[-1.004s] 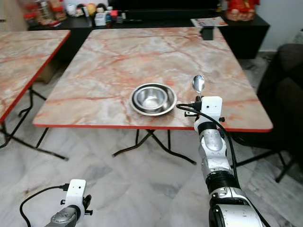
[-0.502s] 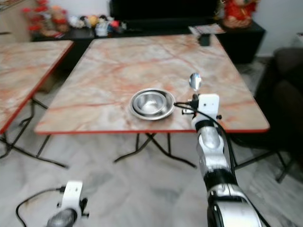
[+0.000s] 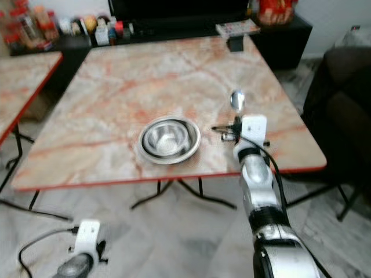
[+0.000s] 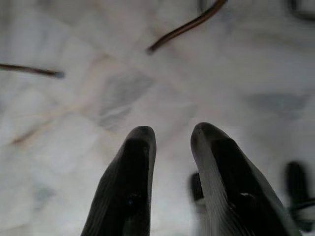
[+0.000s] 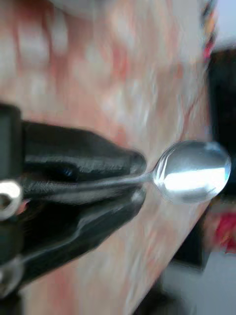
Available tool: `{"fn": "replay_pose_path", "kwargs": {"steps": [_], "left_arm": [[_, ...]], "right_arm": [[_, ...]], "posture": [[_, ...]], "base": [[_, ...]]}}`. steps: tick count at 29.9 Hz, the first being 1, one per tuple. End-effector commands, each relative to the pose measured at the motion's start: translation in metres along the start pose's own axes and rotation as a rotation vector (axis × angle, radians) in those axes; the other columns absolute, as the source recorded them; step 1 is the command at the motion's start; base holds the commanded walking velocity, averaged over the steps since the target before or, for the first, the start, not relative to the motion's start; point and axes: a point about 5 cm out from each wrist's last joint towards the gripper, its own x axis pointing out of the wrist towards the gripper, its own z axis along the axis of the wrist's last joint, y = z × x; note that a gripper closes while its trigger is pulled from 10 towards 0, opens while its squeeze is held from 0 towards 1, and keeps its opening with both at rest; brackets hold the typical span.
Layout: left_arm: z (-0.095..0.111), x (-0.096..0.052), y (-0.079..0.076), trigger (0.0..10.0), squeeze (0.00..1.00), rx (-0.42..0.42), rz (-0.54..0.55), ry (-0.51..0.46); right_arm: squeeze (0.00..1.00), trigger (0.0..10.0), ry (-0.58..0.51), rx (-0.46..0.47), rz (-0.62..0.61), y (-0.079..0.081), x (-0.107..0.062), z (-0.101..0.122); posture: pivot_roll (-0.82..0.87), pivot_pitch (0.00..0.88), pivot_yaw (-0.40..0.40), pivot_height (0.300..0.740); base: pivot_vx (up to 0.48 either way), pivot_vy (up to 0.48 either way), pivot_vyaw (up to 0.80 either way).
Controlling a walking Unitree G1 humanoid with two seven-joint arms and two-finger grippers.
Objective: Setting the table
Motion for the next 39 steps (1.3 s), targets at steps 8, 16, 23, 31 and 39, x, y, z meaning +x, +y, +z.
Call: {"fn": "replay_pose_path", "kwargs": {"steps": [8, 16, 23, 31, 39], "left_arm": [[0.001, 0.000, 0.018, 10.0, 0.00, 0.022, 0.034, 0.005], [0.002, 0.000, 0.018, 10.0, 0.00, 0.029, 0.027, 0.003], [0.002, 0.000, 0.017, 10.0, 0.00, 0.030, 0.025, 0.005], [0.003, 0.000, 0.016, 10.0, 0.00, 0.031, 0.024, 0.006], [0.003, 0.001, 0.015, 10.0, 0.00, 0.038, 0.021, 0.009]], "right_arm": [[0.00, 10.0, 0.187, 0.061, 0.055, 0.008, 0.005, 0.001], [0.00, 10.0, 0.316, 0.109, 0.044, 0.004, 0.004, 0.015], [0.00, 10.0, 0.374, 0.179, 0.085, 0.011, 0.001, 0.026], [0.00, 10.0, 0.491, 0.229, 0.122, 0.024, -0.011, 0.014], [0.00, 10.0, 0.548, 0.259, 0.127, 0.028, -0.020, -0.002]], "posture": [[-0.09, 0.082, 0.056, 0.740], [-0.11, 0.110, 0.055, 0.740], [-0.12, 0.109, 0.048, 0.740], [-0.12, 0.106, 0.040, 0.740], [-0.13, 0.101, 0.041, 0.740]], "base": [[0.000, 0.000, 0.00], [0.000, 0.000, 0.00], [0.000, 0.000, 0.00], [0.000, 0.000, 0.00], [0.000, 0.000, 0.00]]}}
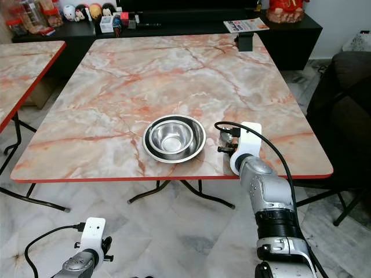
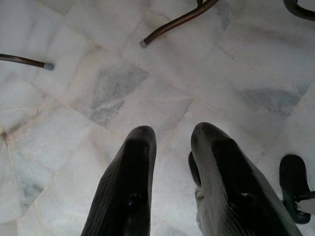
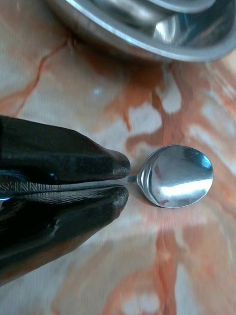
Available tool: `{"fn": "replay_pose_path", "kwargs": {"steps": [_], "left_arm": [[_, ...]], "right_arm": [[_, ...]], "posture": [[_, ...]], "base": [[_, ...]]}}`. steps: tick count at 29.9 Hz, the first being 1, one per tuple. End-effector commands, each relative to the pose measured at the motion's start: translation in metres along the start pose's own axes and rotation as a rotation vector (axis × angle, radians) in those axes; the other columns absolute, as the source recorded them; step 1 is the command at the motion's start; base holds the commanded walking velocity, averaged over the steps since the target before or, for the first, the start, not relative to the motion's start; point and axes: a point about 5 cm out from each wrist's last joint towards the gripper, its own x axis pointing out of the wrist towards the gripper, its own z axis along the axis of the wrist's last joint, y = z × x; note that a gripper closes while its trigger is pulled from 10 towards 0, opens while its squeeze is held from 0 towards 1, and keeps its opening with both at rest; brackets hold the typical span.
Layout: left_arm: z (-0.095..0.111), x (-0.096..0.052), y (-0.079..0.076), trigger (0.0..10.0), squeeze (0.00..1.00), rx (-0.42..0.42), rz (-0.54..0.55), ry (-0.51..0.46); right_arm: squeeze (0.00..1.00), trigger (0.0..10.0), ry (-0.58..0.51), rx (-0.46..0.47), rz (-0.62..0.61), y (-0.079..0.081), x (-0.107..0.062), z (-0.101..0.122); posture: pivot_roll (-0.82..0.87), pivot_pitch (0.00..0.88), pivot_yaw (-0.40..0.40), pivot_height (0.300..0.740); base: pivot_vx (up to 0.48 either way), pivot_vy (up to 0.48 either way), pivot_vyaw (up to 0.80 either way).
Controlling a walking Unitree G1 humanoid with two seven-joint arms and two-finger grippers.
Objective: Setting the table
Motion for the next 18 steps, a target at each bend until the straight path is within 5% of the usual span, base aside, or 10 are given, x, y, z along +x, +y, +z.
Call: {"fn": "replay_pose_path", "kwargs": {"steps": [1, 18], "left_arm": [[-0.006, -0.001, 0.001, 10.0, 0.00, 0.012, 0.000, 0.030], [-0.003, 0.000, -0.004, 10.0, 0.00, 0.009, 0.009, 0.023]], "right_arm": [[0.00, 10.0, 0.016, 0.016, -0.001, -0.001, -0.001, -0.006], [0.00, 10.0, -0.079, 0.045, -0.055, 0.004, 0.006, 0.006]], "posture": [[-0.13, 0.100, 0.039, 0.740], [-0.11, 0.115, 0.022, 0.740]], "base": [[0.000, 0.000, 0.00], [0.000, 0.000, 0.00]]}}
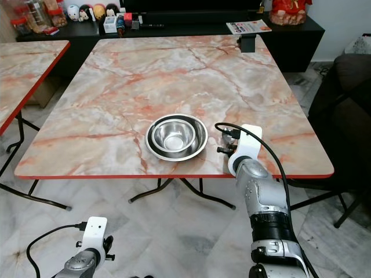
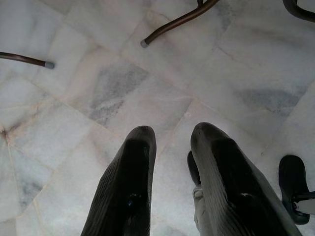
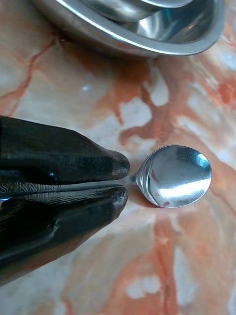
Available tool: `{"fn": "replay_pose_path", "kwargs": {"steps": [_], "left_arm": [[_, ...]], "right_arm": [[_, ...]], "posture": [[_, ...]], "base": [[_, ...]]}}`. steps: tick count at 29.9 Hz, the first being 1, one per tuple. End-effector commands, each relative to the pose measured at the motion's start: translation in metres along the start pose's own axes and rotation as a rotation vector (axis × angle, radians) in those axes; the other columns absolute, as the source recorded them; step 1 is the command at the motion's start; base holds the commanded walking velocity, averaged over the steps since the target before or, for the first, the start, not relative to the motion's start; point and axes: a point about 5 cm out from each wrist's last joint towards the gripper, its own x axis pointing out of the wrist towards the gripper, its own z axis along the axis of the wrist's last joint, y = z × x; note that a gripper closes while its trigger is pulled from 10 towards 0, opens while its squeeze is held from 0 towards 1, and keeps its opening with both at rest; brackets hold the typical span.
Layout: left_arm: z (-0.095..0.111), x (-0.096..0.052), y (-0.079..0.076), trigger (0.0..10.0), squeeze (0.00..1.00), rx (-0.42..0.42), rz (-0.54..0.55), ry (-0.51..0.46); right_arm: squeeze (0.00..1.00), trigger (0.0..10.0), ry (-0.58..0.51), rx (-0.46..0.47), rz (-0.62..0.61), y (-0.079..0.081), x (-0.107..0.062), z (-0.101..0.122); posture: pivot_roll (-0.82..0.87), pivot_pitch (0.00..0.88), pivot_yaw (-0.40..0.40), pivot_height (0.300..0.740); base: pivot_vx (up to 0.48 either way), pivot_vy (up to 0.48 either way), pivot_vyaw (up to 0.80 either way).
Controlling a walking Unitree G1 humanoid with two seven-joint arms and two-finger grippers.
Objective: Setting the table
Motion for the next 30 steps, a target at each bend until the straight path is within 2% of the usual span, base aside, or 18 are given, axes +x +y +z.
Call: {"fn": "replay_pose_path", "kwargs": {"steps": [1, 5, 11, 20, 30], "left_arm": [[-0.003, 0.000, -0.001, 10.0, 0.00, 0.011, 0.003, 0.022], [-0.003, 0.000, -0.002, 10.0, 0.00, 0.009, 0.008, 0.018], [-0.004, -0.001, -0.002, 10.0, 0.00, 0.012, 0.012, 0.020], [-0.004, -0.001, -0.002, 10.0, 0.00, 0.013, 0.020, 0.025], [-0.005, -0.001, -0.002, 10.0, 0.00, 0.016, 0.026, 0.027]], "right_arm": [[0.00, 10.0, -0.019, 0.003, 0.004, 0.003, 0.001, 0.005], [0.00, 10.0, -0.093, 0.000, 0.038, 0.008, 0.008, 0.014], [0.00, 10.0, -0.107, 0.004, 0.045, 0.009, 0.014, 0.011], [0.00, 10.0, -0.082, 0.019, 0.014, 0.001, 0.023, -0.015], [0.00, 10.0, -0.106, -0.017, 0.027, 0.002, 0.027, -0.023]], "posture": [[-0.11, 0.115, 0.022, 0.740], [-0.11, 0.124, 0.018, 0.740], [-0.10, 0.131, 0.017, 0.740], [-0.09, 0.136, 0.016, 0.740], [-0.08, 0.135, 0.015, 0.740]], "base": [[0.000, 0.000, 0.00], [0.000, 0.000, 0.00], [0.000, 0.000, 0.00], [0.000, 0.000, 0.00], [0.000, 0.000, 0.00]]}}
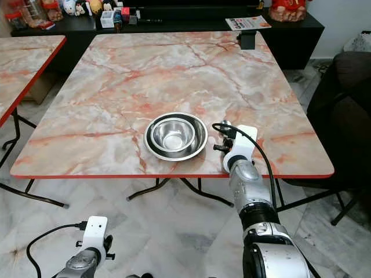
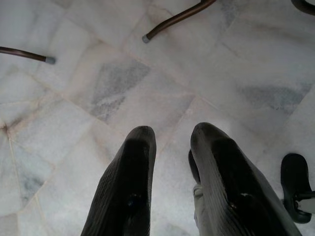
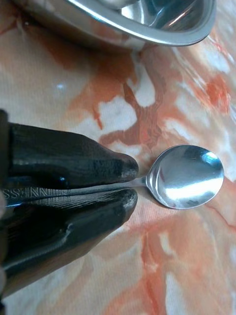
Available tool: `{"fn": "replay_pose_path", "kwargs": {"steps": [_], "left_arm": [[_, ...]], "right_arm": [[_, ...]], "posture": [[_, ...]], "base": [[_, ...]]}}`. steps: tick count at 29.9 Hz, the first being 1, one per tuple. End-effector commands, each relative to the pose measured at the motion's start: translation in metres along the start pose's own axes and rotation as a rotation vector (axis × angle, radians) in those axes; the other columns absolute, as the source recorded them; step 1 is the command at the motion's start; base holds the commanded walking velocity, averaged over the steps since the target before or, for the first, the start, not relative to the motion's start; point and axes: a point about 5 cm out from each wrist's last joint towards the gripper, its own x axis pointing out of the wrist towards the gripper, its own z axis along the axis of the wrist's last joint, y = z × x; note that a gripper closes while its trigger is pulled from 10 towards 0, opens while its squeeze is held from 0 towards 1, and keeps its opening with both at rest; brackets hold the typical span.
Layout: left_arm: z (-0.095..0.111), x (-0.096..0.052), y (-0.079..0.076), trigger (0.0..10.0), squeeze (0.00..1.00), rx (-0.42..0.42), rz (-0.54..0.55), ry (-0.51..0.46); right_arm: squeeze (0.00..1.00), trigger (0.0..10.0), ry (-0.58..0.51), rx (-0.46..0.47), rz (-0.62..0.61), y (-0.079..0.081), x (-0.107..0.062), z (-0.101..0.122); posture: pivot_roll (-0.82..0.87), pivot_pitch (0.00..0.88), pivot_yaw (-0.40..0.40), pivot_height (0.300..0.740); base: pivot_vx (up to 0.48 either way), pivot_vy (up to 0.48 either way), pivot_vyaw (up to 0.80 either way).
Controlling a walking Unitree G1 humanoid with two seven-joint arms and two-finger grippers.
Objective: Setting the table
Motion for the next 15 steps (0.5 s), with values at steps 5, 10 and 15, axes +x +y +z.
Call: {"fn": "replay_pose_path", "kwargs": {"steps": [5, 10, 15], "left_arm": [[-0.0057, -0.0014, -0.0005, 10.0, 0.00, 0.017, 0.003, 0.021], [-0.0060, -0.0014, -0.0005, 10.0, 0.00, 0.017, 0.003, 0.022], [-0.0060, -0.0014, -0.0005, 10.0, 0.00, 0.018, 0.004, 0.022]], "right_arm": [[0.00, 10.0, 0.012, -0.032, 0.012, 0.0018, 0.0010, -0.0060], [0.00, 10.0, -0.004, -0.053, 0.011, -0.0002, 0.0016, -0.0046], [0.00, 10.0, -0.014, -0.066, 0.014, -0.0014, 0.0020, -0.0033]], "posture": [[-0.07, 0.136, 0.014, 0.740], [-0.07, 0.136, 0.013, 0.740], [-0.07, 0.134, 0.012, 0.740]], "base": [[0.000, 0.000, 0.00], [0.000, 0.000, 0.00], [0.000, 0.000, 0.00]]}}
